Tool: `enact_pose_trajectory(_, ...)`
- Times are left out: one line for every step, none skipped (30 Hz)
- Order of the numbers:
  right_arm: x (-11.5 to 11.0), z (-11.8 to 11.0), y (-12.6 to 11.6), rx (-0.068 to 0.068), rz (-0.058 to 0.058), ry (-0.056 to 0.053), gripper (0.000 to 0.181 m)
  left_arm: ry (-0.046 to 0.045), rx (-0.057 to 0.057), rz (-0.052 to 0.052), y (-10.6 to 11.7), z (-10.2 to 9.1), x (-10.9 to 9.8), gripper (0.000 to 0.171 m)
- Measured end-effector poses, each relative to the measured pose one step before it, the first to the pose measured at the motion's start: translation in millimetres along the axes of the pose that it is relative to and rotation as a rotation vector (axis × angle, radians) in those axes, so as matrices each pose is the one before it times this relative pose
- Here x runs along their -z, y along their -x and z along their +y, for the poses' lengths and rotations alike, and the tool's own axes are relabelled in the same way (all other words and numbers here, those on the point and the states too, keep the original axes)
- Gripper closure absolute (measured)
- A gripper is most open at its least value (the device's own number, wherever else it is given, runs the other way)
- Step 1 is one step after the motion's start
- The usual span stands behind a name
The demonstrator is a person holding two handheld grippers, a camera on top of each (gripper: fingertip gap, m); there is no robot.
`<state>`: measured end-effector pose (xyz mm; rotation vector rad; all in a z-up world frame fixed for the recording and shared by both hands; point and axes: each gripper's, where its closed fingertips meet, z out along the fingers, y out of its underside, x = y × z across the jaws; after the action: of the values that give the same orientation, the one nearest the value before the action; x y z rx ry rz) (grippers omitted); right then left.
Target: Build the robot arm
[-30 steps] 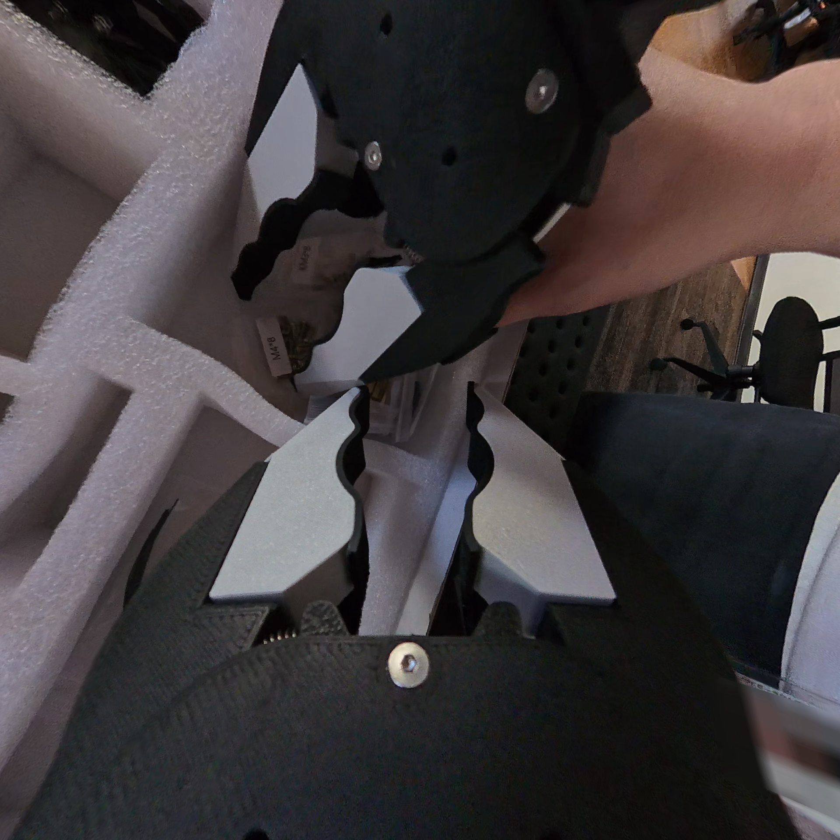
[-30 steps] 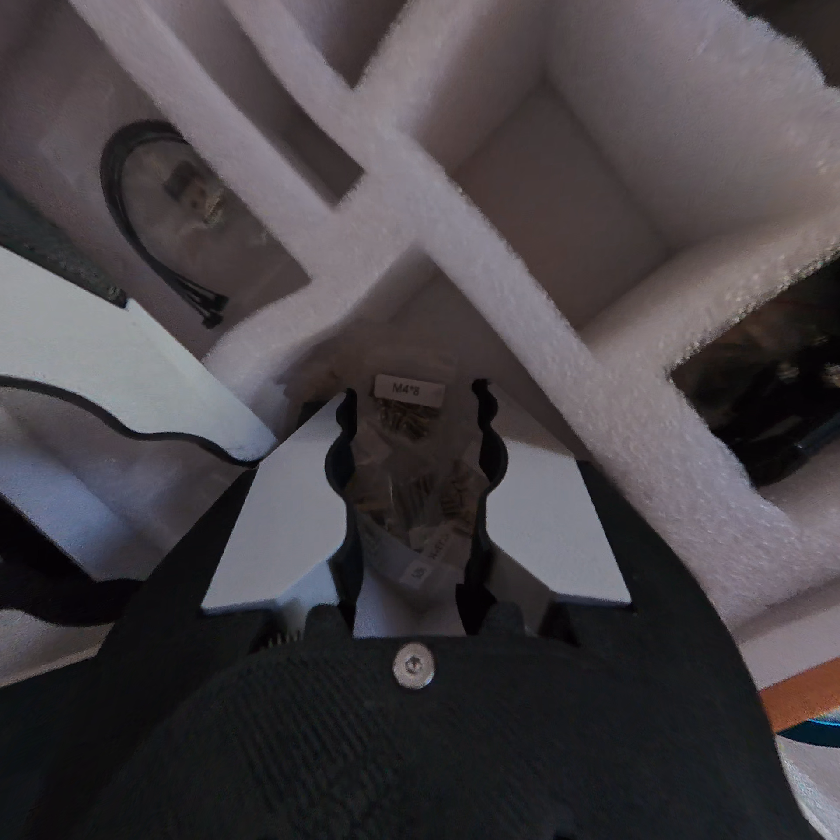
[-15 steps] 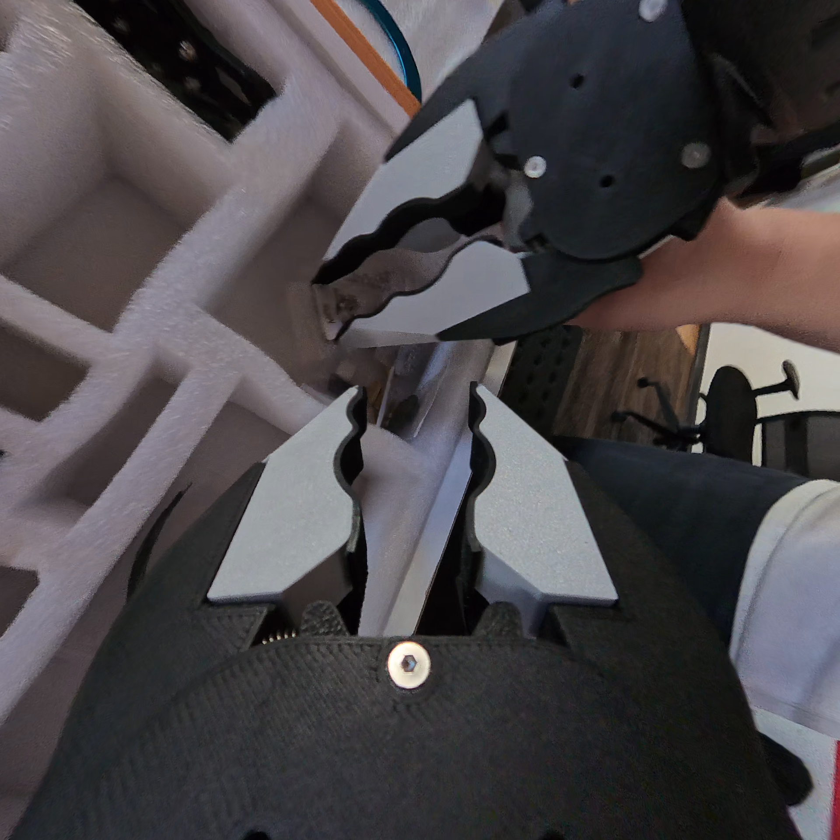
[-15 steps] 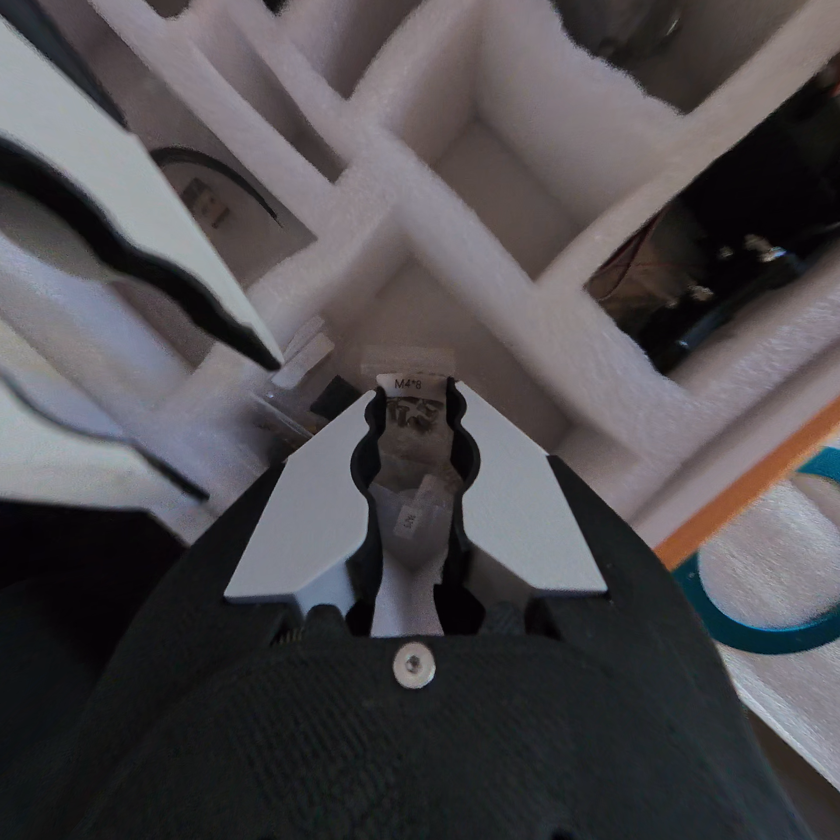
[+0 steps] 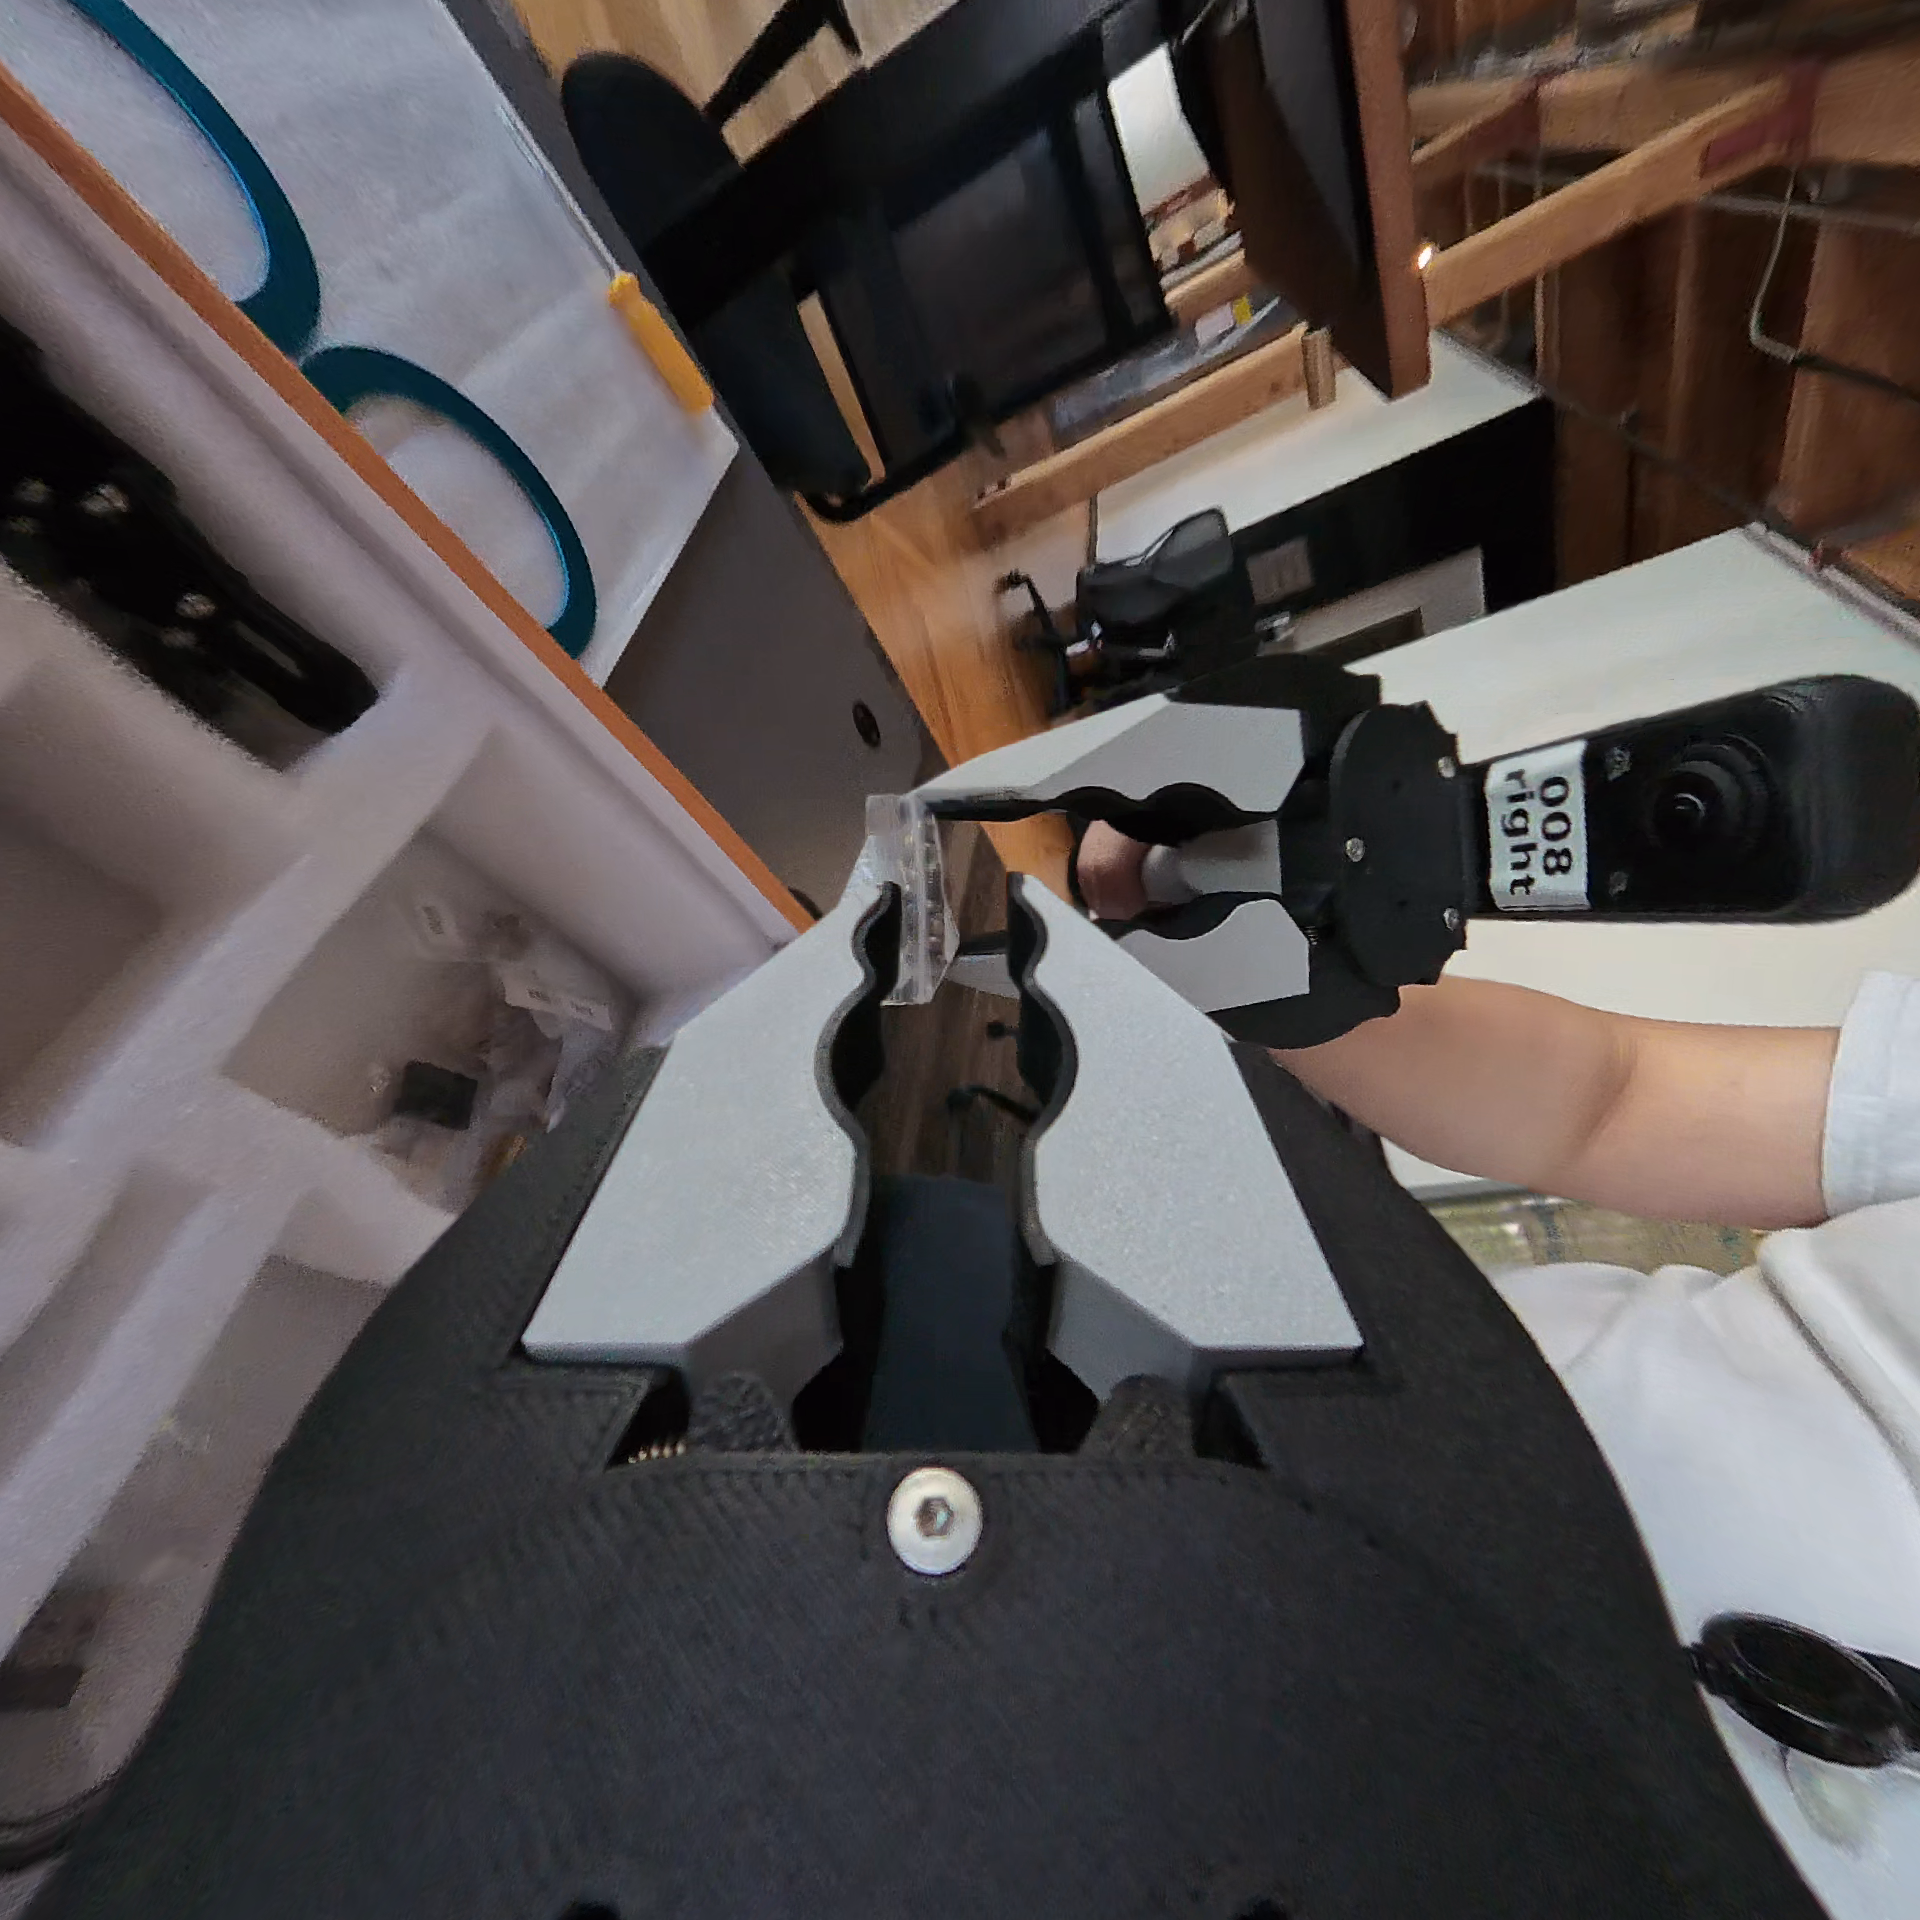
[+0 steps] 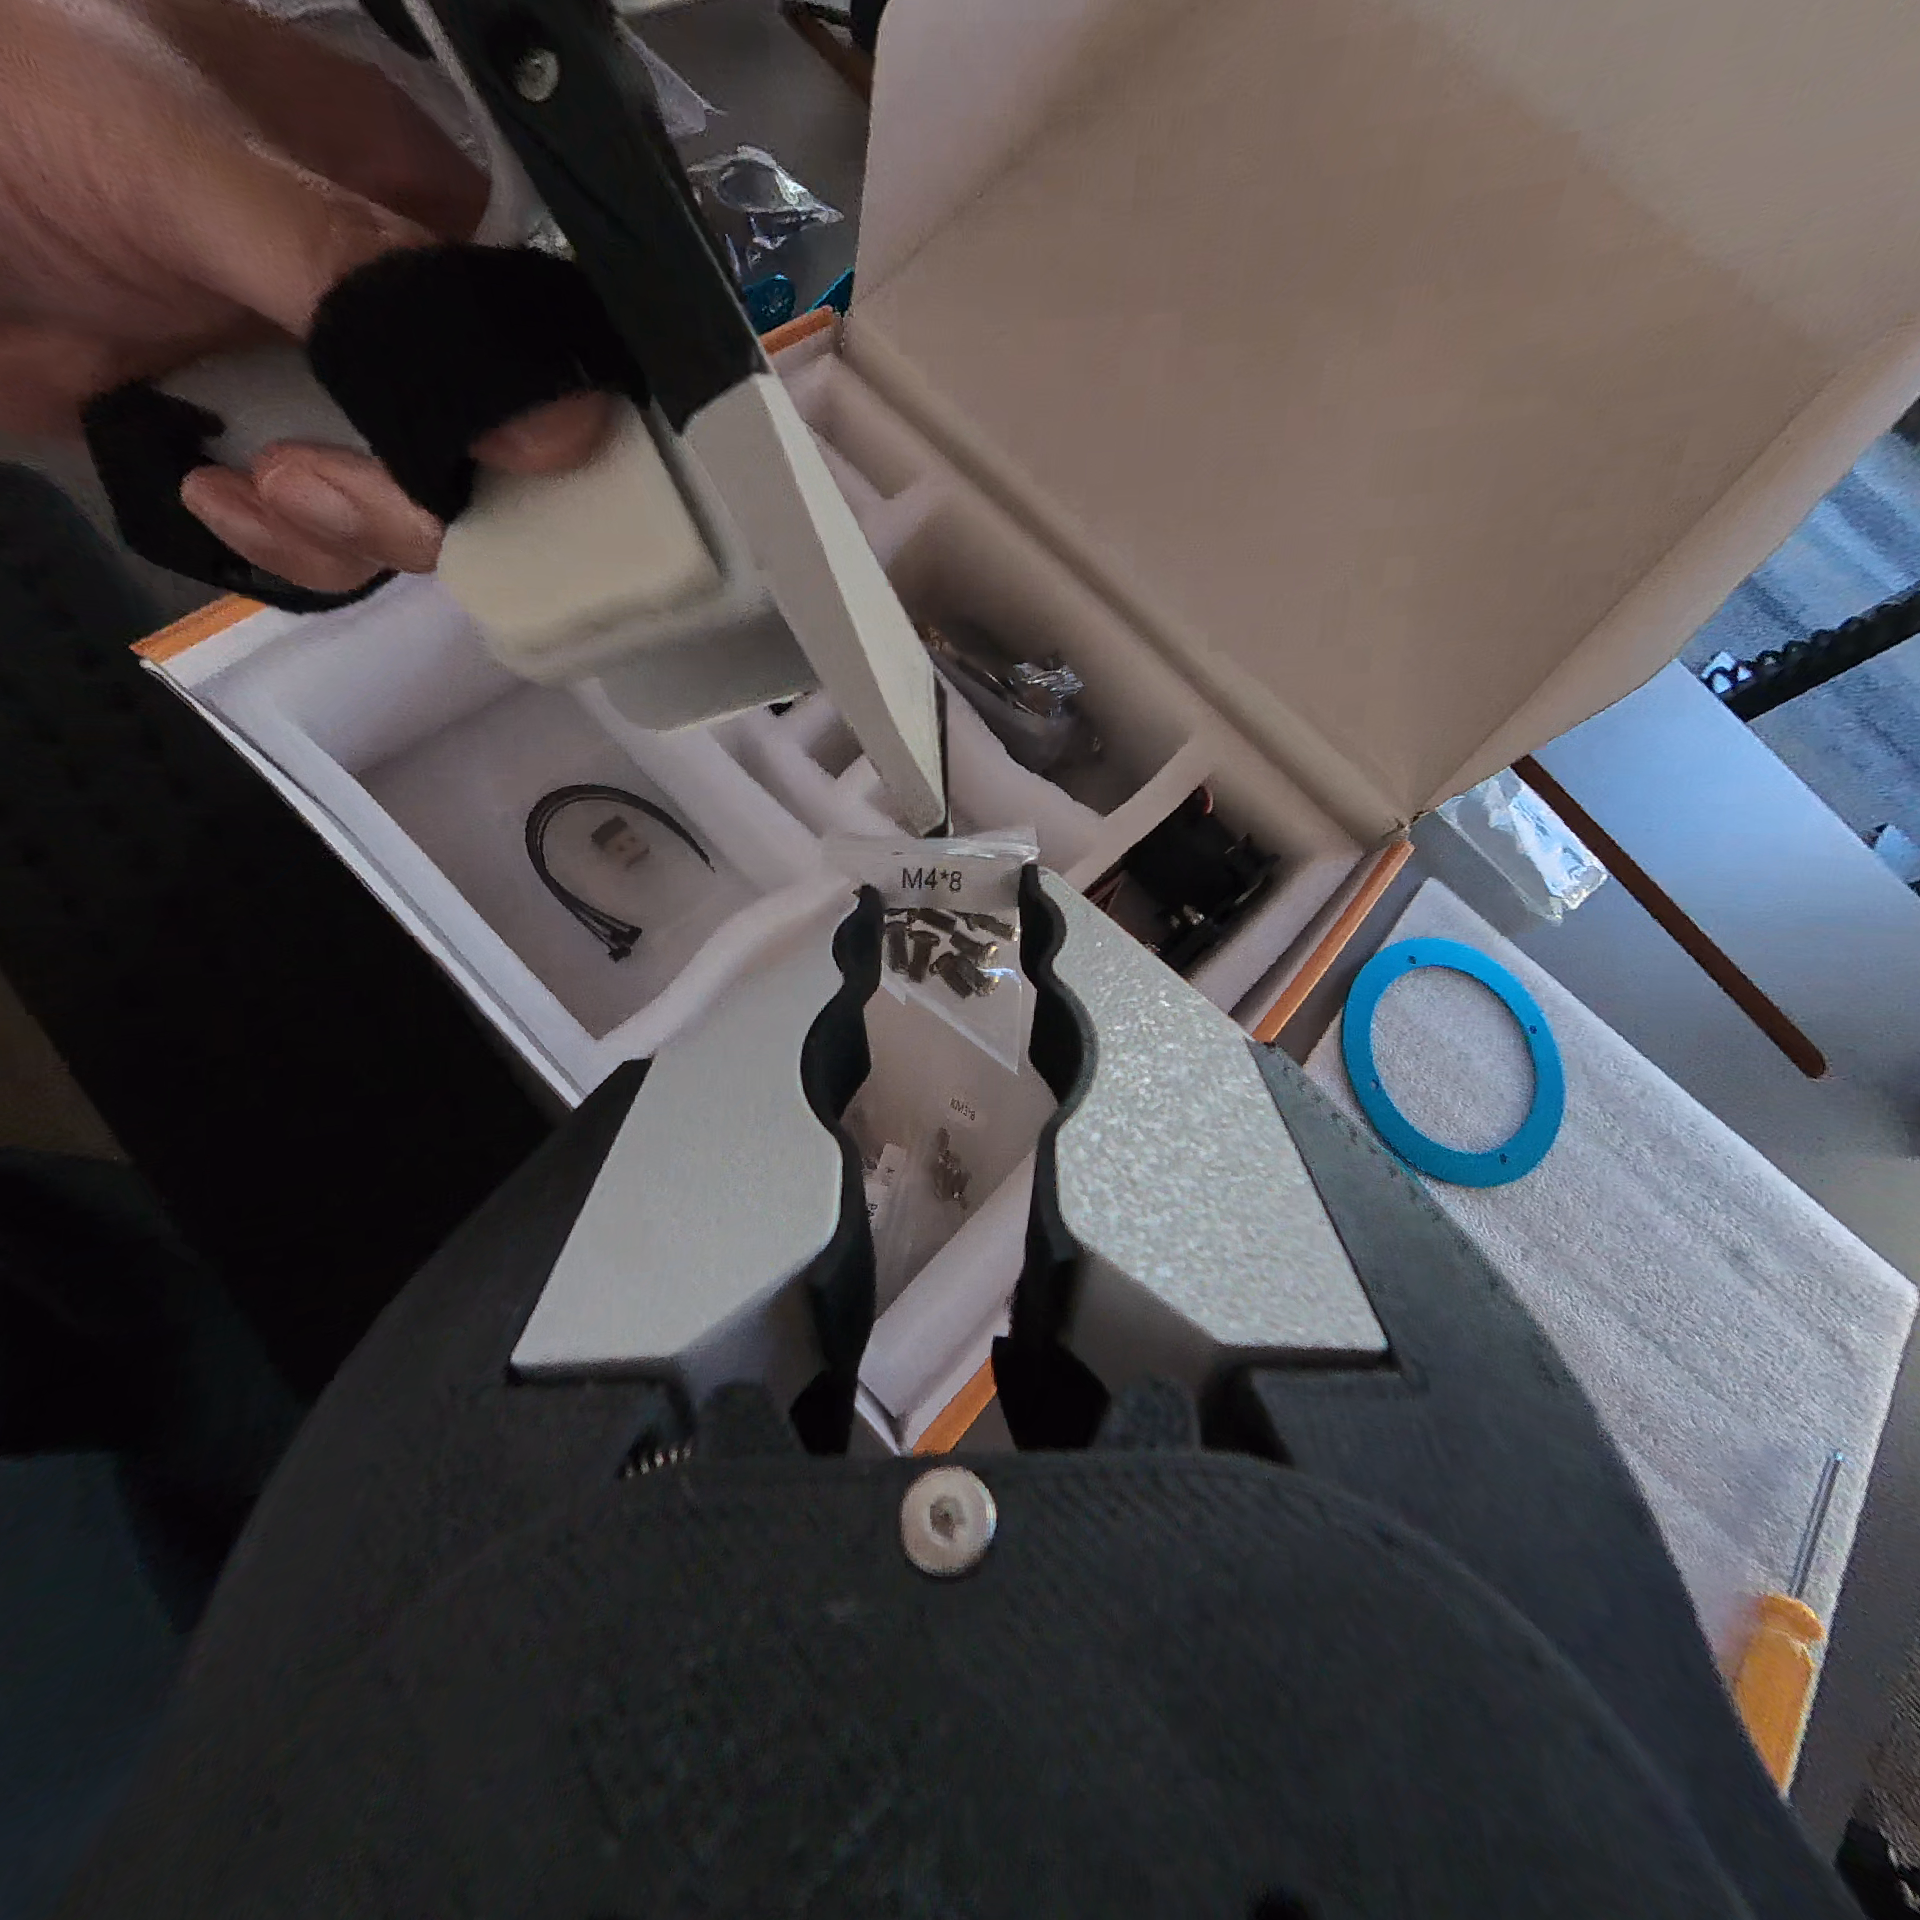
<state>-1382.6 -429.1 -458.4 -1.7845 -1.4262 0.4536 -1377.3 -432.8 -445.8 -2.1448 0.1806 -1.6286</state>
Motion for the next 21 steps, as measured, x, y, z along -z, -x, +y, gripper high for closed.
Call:
enact_pose_trajectory(0.25,0.47,2.14,0.0021,0.0097,0.0034,0.156,0.02004,-0.0093,-0.0177,1.30,1.44,1.61,0.163)
enact_pose_trajectory(0.44,0.26,1.98,-0.0022,0.0114,-0.0014,0.155,0.01273,-0.0204,0.0105,-3.24,1.35,2.14,0.171)
enact_pose_trajectory(0.58,0.35,1.86,-0.0137,0.0106,-0.0017,0.155,0.01312,-0.0067,-0.0096,-0.36,2.01,1.78,0.171)
enact_pose_trajectory(0.67,0.45,2.33,-0.0215,0.0057,-0.0006,0.156,0.01708,-0.0101,0.0025,-2.15,3.35,1.01,0.171)
enact_pose_trajectory(0.63,-0.01,2.43,-0.0202,0.0030,-0.0034,0.155,0.02050,-0.0073,0.0095,-3.06,4.12,-0.09,0.171)
enact_pose_trajectory(0.37,-0.17,1.77,-0.0152,0.0058,-0.0045,0.155,0.01827,-0.0033,0.0101,-2.57,4.19,-0.97,0.171)
enact_pose_trajectory(0.02,-0.73,2.22,-0.0131,0.0020,-0.0077,0.156,0.01574,-0.0015,0.0095,-1.98,3.57,-1.50,0.171)
enact_pose_trajectory(-0.18,-1.90,3.09,-0.0110,-0.0051,-0.0121,0.156,0.01741,0.0007,0.0076,-1.31,3.48,-1.59,0.171)
enact_pose_trajectory(-0.16,-1.77,2.01,0.0012,0.0024,-0.0108,0.156,0.01613,-0.0011,-0.0023,0.16,2.53,-0.76,0.171)
enact_pose_trajectory(-0.52,0.49,0.81,0.0166,0.0091,0.0042,0.156,-0.00285,-0.0038,-0.0196,1.75,-1.39,2.09,0.171)
enact_pose_trajectory(-0.32,-0.02,1.63,0.0157,0.0002,-0.0008,0.156,-0.02534,-0.0150,-0.0290,2.16,-5.36,4.95,0.171)
enact_pose_trajectory(0.19,-0.15,0.21,0.0077,0.0052,-0.0024,0.156,-0.03999,-0.0147,-0.0282,1.86,-7.79,6.81,0.171)
enact_pose_trajectory(0.70,-1.04,0.92,0.0065,-0.0046,-0.0084,0.156,-0.03377,-0.0137,-0.0236,2.05,-6.95,6.43,0.170)
enact_pose_trajectory(1.61,-1.77,0.54,0.0102,-0.0057,-0.0119,0.156,-0.00845,-0.0116,-0.0355,4.58,-2.94,4.11,0.151)
enact_pose_trajectory(2.52,-1.76,-2.01,0.0149,0.0094,-0.0103,0.156,0.02788,-0.0136,-0.0202,2.94,3.39,1.40,0.141)
enact_pose_trajectory(3.13,-1.63,-1.82,0.0118,0.0041,-0.0073,0.156,0.04377,-0.0088,-0.0006,-0.12,6.92,-1.12,0.140)
enact_pose_trajectory(3.59,-1.89,-0.55,0.0018,-0.0074,-0.0084,0.156,0.03134,0.0015,0.0107,-2.90,6.05,-2.97,0.138)
enact_pose_trajectory(4.48,-2.89,-0.20,-0.0033,-0.0089,-0.0139,0.156,0.01671,0.0067,0.0176,-4.99,4.35,-4.06,0.141)
enact_pose_trajectory(5.23,-3.21,-0.27,0.0026,-0.0067,-0.0161,0.156,-0.00582,0.0035,0.0393,-9.32,0.86,-3.81,0.151)
enact_pose_trajectory(5.42,-0.44,-2.62,0.0121,0.0091,-0.0001,0.156,-0.03403,-0.0014,0.0573,-13.07,-3.47,-3.20,0.169)
enact_pose_trajectory(6.62,-0.56,-3.42,0.0086,0.0098,-0.0044,0.156,-0.02912,0.0036,0.0082,-5.57,-3.20,-3.42,0.171)
